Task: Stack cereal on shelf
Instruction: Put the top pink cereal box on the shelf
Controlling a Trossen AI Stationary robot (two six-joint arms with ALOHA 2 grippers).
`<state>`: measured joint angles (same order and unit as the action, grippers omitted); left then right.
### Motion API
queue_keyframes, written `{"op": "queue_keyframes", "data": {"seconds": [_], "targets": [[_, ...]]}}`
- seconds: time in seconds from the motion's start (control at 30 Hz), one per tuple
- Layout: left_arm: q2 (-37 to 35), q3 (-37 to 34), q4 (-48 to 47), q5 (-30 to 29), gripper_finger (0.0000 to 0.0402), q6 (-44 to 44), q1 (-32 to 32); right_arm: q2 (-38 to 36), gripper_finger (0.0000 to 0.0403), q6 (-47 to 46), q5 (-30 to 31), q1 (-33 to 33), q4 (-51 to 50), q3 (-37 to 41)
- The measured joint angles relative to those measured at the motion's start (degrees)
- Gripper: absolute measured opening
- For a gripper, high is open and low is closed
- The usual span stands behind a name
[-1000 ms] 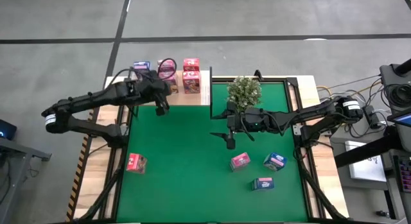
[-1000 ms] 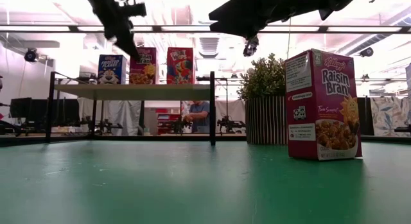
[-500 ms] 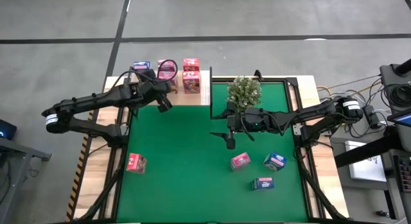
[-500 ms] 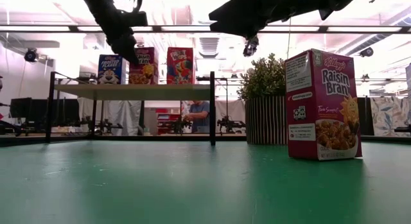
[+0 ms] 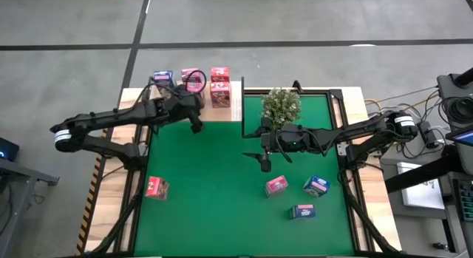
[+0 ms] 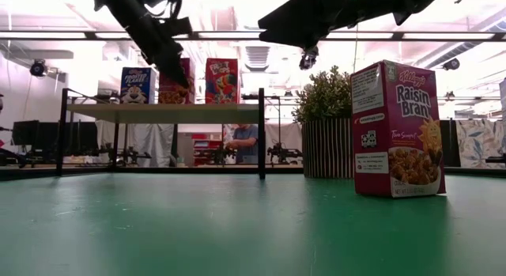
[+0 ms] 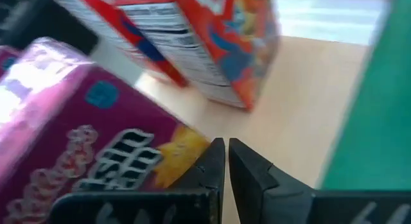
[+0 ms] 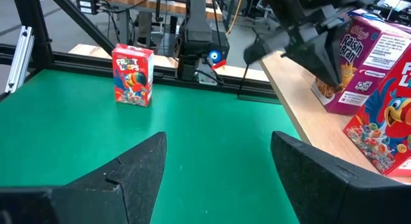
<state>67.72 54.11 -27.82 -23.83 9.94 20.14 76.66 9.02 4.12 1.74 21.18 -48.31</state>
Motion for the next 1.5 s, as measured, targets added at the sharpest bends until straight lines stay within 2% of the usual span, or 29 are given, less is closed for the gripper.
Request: {"op": "queue_keyframes", "data": {"seconds": [0.1, 0.5, 0.8, 1.03, 1.3, 1.5], "targets": [[0.73, -0.72, 2.48, -4.03, 0.0005, 0.14, 0.0, 0.0, 0.0266, 0.0, 0.0, 0.0, 0.0, 0.0], [1.6, -0.86, 2.58, -7.15, 0.0005, 0.25, 0.15, 0.0, 0.0263, -0.01, -0.02, 0.0, -0.01, 0.0], [-0.27, 2.03, -8.46, -7.2, 0.0005, -0.01, -0.23, 0.0, 0.0264, -0.04, -0.02, 0.0, -0.48, 0.0], [-1.09, 2.09, -9.36, -9.15, 0.0005, 1.14, 1.58, 0.02, 0.0262, -0.04, -0.02, 0.0, -0.8, 0.0], [-0.98, 2.07, -9.13, -8.82, 0.0005, 0.69, 2.03, 0.02, 0.0258, -0.44, -0.02, 0.0, -0.95, 0.0], [-0.76, 1.87, -7.26, -0.71, 0.0005, -3.65, 1.9, 0.07, 0.0261, -0.46, -0.02, 0.0, -0.99, 0.0]]}}
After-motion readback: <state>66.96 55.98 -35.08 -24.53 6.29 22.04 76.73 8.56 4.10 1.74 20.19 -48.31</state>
